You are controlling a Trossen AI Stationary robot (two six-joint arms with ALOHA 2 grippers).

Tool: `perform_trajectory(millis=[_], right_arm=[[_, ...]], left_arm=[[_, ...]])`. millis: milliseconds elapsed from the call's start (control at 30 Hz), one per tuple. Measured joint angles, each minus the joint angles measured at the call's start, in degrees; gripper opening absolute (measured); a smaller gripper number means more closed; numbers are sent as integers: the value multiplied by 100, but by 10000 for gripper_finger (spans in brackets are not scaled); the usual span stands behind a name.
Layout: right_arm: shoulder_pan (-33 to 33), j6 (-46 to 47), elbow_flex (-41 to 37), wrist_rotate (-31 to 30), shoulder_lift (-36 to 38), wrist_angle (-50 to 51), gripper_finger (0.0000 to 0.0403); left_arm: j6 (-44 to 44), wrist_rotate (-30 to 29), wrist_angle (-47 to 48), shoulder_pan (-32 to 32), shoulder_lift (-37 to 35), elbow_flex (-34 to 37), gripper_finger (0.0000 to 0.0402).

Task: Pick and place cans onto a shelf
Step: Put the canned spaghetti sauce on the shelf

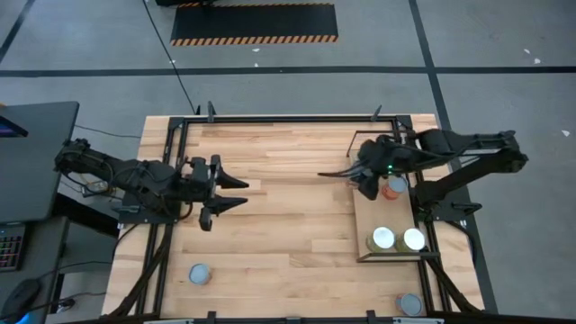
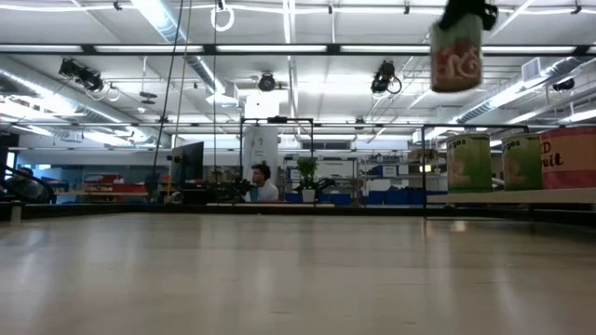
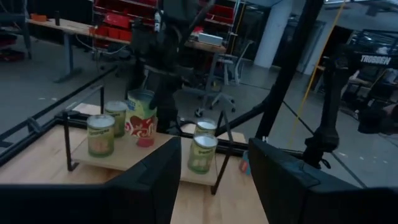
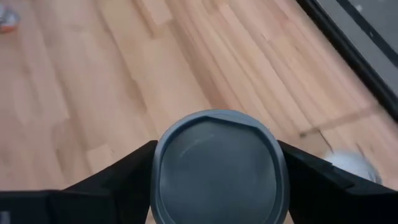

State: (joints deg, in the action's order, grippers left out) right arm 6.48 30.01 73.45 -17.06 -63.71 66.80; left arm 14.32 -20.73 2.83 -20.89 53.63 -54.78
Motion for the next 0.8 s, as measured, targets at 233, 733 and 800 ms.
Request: perform_trajectory(millis=[233, 733, 800], right_arm=[[-19, 283, -1700, -90, 785, -124, 294], [-193, 598, -3530, -54, 1476, -1282, 304], [-205, 615, -3558, -45, 1444, -1320, 309]], left_arm=[[127, 0, -7, 153, 0, 0, 192], [348, -208, -22, 182, 0, 0, 192], [348, -248, -37, 182, 0, 0, 192]])
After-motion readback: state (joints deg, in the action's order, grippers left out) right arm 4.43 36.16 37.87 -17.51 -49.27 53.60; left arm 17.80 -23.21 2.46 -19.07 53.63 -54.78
